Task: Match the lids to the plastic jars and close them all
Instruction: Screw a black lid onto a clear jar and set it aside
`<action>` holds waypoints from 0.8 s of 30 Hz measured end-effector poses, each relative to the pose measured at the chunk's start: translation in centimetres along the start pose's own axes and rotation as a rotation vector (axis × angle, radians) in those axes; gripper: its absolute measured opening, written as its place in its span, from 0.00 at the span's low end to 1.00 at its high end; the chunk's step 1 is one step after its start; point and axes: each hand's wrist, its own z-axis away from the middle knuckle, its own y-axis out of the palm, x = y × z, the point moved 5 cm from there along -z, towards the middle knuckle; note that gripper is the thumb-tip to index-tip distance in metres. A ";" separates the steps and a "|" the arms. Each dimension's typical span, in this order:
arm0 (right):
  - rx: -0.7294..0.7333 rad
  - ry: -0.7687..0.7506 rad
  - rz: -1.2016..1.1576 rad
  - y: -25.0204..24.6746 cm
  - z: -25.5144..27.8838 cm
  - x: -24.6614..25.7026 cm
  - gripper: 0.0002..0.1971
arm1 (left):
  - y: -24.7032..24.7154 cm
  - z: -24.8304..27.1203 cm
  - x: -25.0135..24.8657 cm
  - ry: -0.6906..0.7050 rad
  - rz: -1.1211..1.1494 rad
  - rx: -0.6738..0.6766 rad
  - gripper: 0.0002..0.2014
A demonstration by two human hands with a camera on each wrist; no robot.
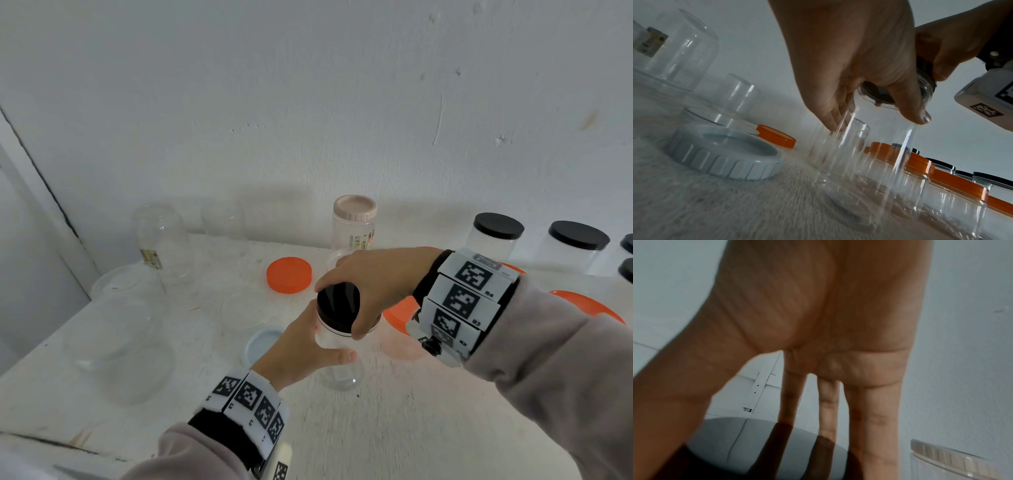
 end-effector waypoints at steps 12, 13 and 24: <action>-0.211 0.165 0.069 0.5 -0.4 -0.4 0.34 | 0.2 -0.2 0.3 0.025 -0.023 -0.017 0.40; -0.172 0.168 0.064 0.4 -0.4 -0.5 0.34 | 0.2 -0.2 0.3 0.026 -0.023 -0.013 0.41; -0.157 0.137 0.016 0.5 -0.5 -0.5 0.32 | 0.3 -0.1 0.3 0.030 -0.038 -0.041 0.40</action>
